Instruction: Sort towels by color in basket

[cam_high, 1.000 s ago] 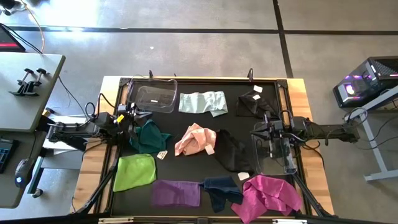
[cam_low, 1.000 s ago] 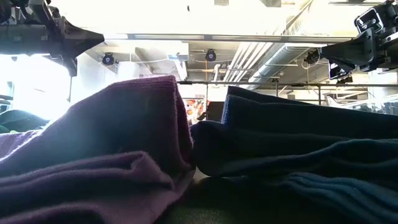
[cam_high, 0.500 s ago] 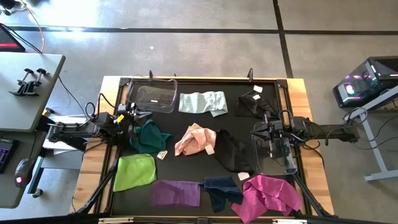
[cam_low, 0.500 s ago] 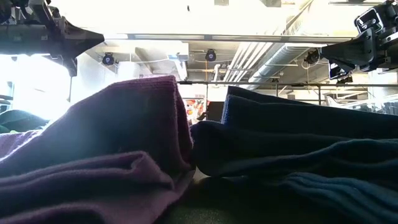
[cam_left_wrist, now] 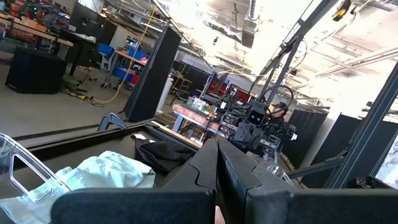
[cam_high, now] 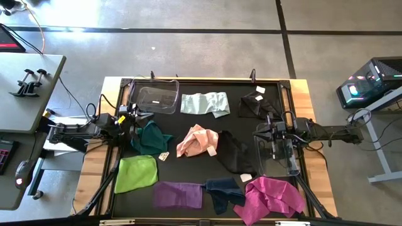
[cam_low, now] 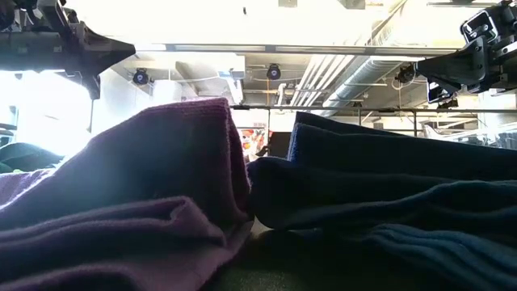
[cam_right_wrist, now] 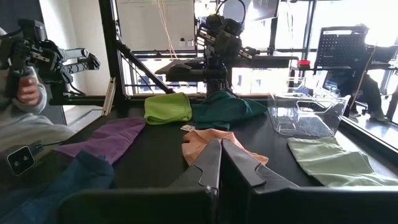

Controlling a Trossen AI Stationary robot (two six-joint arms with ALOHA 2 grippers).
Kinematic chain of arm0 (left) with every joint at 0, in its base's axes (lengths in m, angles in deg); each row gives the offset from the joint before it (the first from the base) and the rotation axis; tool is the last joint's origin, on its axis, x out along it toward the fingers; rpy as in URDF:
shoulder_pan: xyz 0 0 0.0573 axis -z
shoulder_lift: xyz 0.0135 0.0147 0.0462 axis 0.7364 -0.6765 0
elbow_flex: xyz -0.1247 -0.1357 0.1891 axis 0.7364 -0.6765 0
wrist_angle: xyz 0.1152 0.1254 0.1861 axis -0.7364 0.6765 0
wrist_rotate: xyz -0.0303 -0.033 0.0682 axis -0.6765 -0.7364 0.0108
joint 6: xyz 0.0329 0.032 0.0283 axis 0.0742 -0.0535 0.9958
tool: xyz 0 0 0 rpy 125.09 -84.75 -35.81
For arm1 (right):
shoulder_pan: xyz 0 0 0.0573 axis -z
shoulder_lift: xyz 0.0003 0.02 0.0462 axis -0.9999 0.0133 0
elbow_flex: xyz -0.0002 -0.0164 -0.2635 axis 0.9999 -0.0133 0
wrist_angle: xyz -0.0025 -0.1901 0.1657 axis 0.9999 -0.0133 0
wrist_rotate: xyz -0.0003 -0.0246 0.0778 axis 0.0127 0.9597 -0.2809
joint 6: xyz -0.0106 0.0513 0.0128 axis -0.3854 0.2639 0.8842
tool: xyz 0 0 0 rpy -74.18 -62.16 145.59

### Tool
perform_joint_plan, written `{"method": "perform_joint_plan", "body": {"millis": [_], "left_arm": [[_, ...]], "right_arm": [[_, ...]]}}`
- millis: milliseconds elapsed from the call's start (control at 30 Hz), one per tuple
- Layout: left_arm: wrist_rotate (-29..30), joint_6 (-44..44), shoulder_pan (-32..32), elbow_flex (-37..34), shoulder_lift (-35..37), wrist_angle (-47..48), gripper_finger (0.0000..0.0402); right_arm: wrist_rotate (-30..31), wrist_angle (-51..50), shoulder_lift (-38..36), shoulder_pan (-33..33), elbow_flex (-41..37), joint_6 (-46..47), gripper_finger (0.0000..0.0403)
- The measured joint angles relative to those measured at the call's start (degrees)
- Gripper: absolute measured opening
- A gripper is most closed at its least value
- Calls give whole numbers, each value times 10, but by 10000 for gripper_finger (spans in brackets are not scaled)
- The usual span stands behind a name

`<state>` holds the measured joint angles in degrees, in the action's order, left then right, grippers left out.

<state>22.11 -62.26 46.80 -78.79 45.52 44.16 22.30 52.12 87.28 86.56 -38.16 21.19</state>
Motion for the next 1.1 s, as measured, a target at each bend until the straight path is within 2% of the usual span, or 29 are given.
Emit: {"method": "perform_joint_plan", "body": {"millis": [667, 733, 800, 867, 967, 1100], "left_arm": [[0, 0, 0, 0, 0, 0, 1], [0, 0, 0, 0, 0, 0, 1], [0, 0, 0, 0, 0, 0, 1], [0, 0, 0, 0, 0, 0, 1], [0, 0, 0, 0, 0, 0, 1], [0, 0, 0, 0, 0, -4, 1]], "right_arm": [[0, 0, 0, 0, 0, 0, 1], [17, 8, 0, 0, 0, 2, 1], [23, 37, 0, 0, 0, 36, 1], [23, 72, 0, 0, 0, 120, 1], [48, 142, 3, 0, 0, 192, 1], [26, 256, 25, -1, 0, 200, 1]]}}
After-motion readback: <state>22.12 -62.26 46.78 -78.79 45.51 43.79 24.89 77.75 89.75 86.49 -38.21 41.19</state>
